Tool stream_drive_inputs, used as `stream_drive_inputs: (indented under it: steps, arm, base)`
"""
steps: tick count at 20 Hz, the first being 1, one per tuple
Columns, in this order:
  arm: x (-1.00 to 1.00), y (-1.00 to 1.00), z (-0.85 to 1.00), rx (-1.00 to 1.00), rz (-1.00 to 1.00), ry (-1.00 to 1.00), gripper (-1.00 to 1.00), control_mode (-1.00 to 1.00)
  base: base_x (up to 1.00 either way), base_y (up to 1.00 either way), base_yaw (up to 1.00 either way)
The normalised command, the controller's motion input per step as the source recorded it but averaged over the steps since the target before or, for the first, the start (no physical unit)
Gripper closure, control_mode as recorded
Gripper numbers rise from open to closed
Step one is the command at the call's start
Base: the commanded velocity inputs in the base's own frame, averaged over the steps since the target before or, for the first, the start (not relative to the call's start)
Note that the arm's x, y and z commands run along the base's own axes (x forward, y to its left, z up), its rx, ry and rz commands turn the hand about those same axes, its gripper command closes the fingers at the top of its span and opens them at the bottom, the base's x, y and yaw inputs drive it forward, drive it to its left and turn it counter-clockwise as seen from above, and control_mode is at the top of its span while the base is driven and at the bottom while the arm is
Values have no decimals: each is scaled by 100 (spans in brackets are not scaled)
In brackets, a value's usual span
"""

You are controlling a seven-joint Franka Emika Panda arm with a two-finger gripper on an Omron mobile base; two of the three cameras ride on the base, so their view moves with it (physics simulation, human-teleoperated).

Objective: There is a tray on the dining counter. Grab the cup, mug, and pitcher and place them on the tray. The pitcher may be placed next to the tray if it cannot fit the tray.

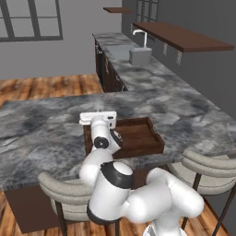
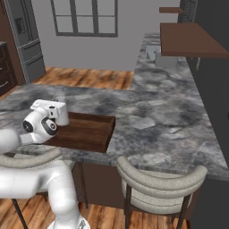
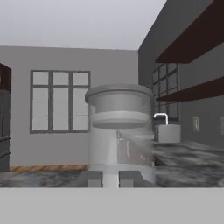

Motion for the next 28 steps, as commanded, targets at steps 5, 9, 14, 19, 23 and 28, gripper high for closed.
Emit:
stream_drive_inputs:
  steps: [5,9,14,19,23,28]
  arm:
    - [-21,3,-63,-2,0,-1,-100,-100]
    - [-34,0,-30,0,0,-6,-100,-100]
    - [-12,0,11,0,2,-11,-100,-100]
    - [-50,0,54,0,0,-3,-100,-100]
    - [-56,-5,82,5,0,4,-100,-100]
    - [-32,-20,100,12,0,26,-100,-100]
  base:
    - [0,0,0]
    - [0,0,0]
    - [0,0,0]
    - [0,0,0]
    - [0,0,0]
    - [0,0,0]
